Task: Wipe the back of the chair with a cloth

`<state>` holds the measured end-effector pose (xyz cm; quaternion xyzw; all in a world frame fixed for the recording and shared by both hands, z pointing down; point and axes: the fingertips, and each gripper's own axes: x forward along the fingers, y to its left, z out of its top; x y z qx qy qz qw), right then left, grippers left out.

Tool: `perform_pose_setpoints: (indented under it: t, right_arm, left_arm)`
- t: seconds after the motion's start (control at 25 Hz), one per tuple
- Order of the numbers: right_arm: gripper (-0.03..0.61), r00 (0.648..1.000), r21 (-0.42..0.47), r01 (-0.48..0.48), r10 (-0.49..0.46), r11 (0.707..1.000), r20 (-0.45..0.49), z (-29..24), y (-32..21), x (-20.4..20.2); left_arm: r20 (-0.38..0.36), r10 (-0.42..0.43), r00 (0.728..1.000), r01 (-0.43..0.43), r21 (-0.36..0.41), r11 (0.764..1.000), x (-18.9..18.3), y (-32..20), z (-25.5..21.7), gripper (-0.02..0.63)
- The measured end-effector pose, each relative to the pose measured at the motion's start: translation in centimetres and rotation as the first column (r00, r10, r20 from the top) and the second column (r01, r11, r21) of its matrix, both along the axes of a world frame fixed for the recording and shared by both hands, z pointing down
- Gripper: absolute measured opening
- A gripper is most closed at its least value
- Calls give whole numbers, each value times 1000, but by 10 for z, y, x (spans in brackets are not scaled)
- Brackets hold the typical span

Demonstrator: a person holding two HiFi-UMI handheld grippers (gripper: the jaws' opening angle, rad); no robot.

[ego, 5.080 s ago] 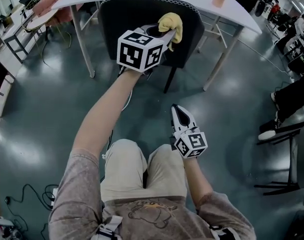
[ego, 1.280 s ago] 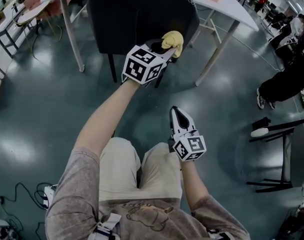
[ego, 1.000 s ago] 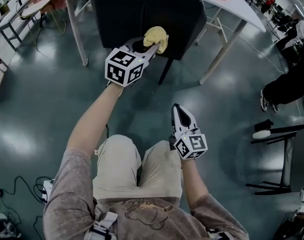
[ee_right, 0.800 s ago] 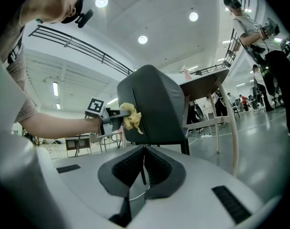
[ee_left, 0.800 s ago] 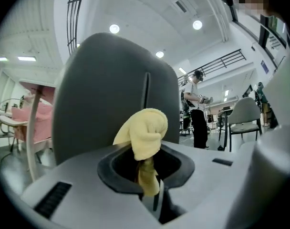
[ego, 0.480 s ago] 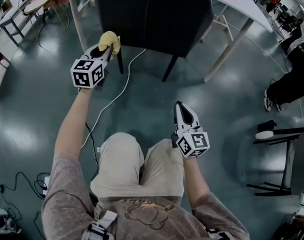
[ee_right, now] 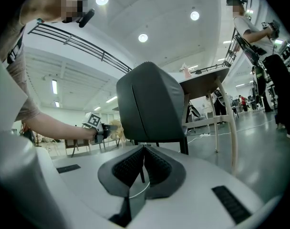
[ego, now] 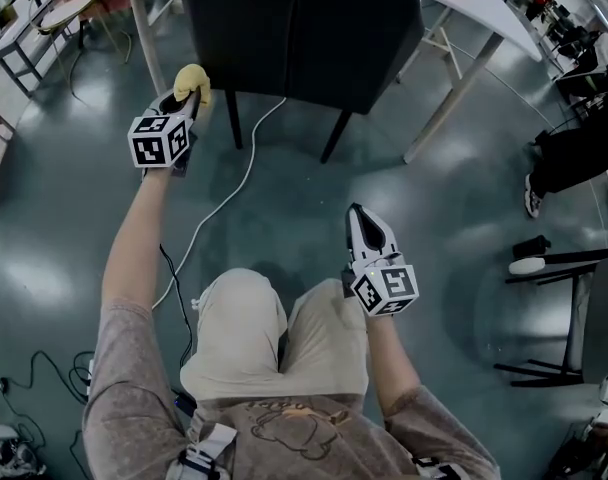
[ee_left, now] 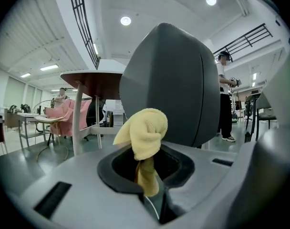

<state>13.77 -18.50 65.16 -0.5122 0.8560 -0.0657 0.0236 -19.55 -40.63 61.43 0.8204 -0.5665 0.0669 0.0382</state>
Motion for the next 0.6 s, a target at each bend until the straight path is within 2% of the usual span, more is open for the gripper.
perform_pose_setpoints:
  t: [0.28, 0.44, 0.6]
  right_arm:
    - [26, 1000, -11, -9, 9, 1000, -7, 5, 5, 2]
    - [26, 1000, -8, -13, 13, 1000, -6, 4, 7, 4]
    - [26, 1000, -9, -21, 21, 1000, 0, 4, 9, 7]
  left_arm:
    - [-16, 76, 997, -76, -2, 997, 33, -4, 1, 72]
    - [-15, 148, 989, -148, -6, 989, 76, -4, 1, 71]
    - [20, 230, 973, -230, -13, 973, 124, -5, 1, 71]
